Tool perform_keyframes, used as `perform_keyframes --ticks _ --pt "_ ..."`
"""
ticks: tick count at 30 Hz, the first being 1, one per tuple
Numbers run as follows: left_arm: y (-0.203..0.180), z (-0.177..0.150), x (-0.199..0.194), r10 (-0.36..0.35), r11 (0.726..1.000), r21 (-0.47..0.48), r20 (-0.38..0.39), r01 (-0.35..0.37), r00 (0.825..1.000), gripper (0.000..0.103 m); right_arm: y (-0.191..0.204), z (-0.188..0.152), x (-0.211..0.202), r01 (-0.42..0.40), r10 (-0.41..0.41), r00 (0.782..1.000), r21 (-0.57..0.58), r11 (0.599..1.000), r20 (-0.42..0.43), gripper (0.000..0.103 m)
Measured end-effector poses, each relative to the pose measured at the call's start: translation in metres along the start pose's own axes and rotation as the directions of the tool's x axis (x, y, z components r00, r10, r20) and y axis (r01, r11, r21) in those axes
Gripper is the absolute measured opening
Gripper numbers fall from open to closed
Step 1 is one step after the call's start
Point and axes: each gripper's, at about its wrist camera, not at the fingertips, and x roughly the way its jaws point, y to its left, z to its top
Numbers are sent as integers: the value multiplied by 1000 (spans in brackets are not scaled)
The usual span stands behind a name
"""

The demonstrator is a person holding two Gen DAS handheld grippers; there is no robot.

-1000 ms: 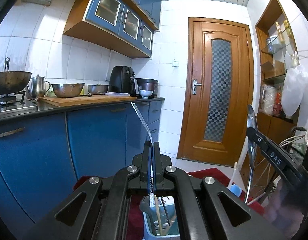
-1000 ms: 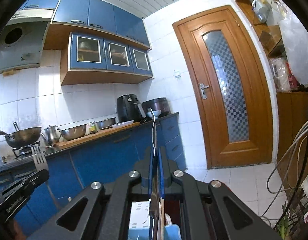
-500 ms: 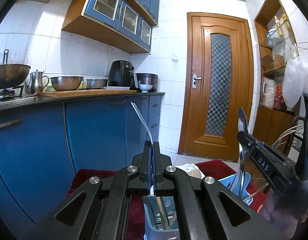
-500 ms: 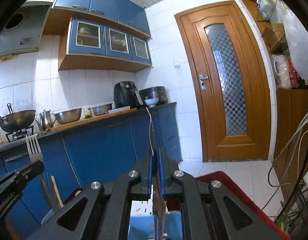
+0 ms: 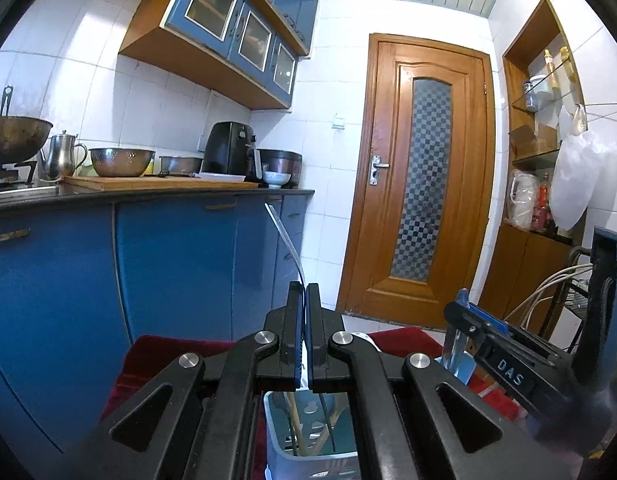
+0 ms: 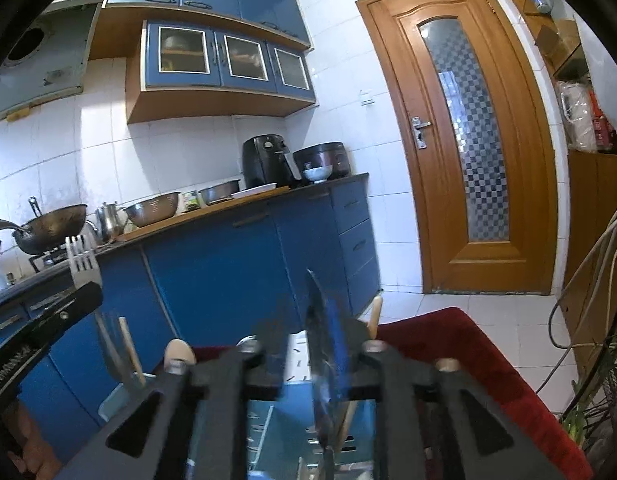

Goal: Organize utensils
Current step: 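Open the left tool to drop the fork in while the right tool releases the knife into the holder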

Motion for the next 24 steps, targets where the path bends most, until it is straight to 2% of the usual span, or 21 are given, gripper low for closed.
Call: perform_keyframes --ticks 1,7,10,16,18,19,24 --pt "-1 1 -1 -2 1000 -1 4 2 1000 0 0 1 -2 -10 10 1000 4 1000 0 40" --pt "-2 4 -4 -2 1000 -13 24 2 1000 0 -1 8 -14 -50 50 999 25 998 1 42" --pt "-4 6 -3 -18 1000 -15 4 18 1000 0 -3 10 -22 -68 68 998 27 997 2 43" --pt "-10 1 1 -5 1000 -12 -30 4 1000 1 -5 11 -37 -96 96 995 6 995 1 44" --pt "-13 0 1 6 1000 -8 -41 -6 999 19 -6 12 -39 -102 102 995 1 995 -8 44" --pt "-14 -1 0 9 1000 -8 -40 -9 999 32 -6 11 -40 -106 106 994 0 994 -15 44" --pt "-18 -4 -3 20 1000 -1 -50 -20 999 34 -9 9 -43 -111 111 993 11 994 -40 44"
